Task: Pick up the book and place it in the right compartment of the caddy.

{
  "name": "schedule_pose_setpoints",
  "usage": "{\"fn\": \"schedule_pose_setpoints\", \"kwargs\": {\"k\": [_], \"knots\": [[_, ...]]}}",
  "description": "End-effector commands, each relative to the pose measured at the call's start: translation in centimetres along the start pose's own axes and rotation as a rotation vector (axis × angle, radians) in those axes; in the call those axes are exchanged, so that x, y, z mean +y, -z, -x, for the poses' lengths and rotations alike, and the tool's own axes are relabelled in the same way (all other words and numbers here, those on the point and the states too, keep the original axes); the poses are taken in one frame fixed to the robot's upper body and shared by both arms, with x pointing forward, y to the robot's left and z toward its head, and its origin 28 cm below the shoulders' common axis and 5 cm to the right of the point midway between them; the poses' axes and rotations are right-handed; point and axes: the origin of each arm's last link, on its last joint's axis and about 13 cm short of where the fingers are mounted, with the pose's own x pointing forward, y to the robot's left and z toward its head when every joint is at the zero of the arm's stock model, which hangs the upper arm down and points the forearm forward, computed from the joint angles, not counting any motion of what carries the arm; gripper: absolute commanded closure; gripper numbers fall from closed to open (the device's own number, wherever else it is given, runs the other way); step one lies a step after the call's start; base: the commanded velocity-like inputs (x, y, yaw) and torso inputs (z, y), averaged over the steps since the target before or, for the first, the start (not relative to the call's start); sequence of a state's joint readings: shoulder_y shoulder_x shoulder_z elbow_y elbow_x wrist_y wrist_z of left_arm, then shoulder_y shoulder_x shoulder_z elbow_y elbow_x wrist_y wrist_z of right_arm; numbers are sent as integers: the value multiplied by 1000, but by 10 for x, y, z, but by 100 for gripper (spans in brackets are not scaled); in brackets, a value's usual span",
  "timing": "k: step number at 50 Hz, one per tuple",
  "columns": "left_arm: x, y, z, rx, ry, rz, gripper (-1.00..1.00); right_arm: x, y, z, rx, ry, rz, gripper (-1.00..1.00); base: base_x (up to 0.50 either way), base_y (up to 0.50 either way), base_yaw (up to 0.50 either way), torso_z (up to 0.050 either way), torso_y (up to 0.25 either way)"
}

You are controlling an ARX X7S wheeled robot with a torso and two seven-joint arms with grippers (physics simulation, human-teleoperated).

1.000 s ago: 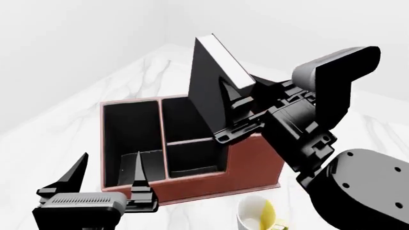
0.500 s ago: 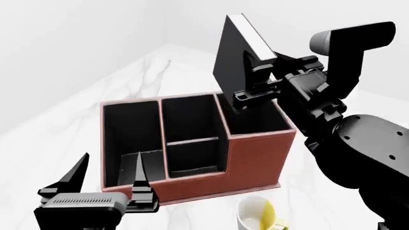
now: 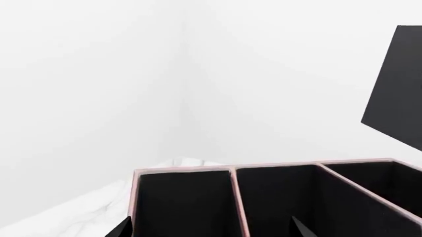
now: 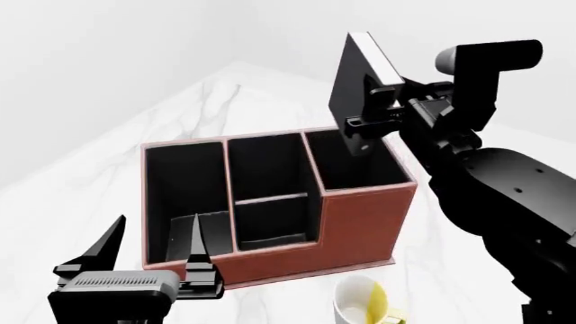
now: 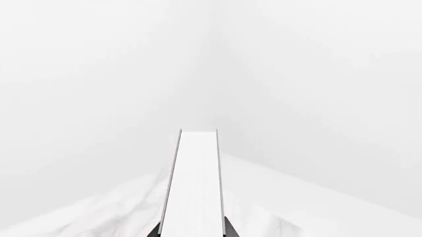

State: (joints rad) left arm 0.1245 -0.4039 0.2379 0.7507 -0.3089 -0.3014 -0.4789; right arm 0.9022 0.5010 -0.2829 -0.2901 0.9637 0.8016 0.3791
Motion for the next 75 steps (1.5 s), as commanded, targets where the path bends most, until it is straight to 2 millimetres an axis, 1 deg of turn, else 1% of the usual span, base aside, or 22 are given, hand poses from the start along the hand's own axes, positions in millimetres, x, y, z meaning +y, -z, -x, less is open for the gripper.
{"fn": "schedule_pose_setpoints", "kwargs": {"k": [1, 10, 23, 47, 75], "knots": [[0, 0, 0, 1, 0, 0, -100, -11, 2, -11, -13, 64, 31, 100, 0, 0, 0, 0, 0], [0, 0, 0, 2, -1, 1, -100, -12, 5, -14, -4, 76, 49, 100, 0, 0, 0, 0, 2], [0, 1, 0, 4, 2, 2, -100, -16, 16, -21, 23, 91, 56, 100, 0, 0, 0, 1, 2], [0, 2, -1, 6, 2, 0, -100, -20, 31, -20, 64, 97, 77, 100, 0, 0, 0, 0, 1], [-1, 2, 0, 8, 3, 0, -100, -25, 48, -24, 103, 115, 72, 100, 0, 0, 0, 0, 2]]}}
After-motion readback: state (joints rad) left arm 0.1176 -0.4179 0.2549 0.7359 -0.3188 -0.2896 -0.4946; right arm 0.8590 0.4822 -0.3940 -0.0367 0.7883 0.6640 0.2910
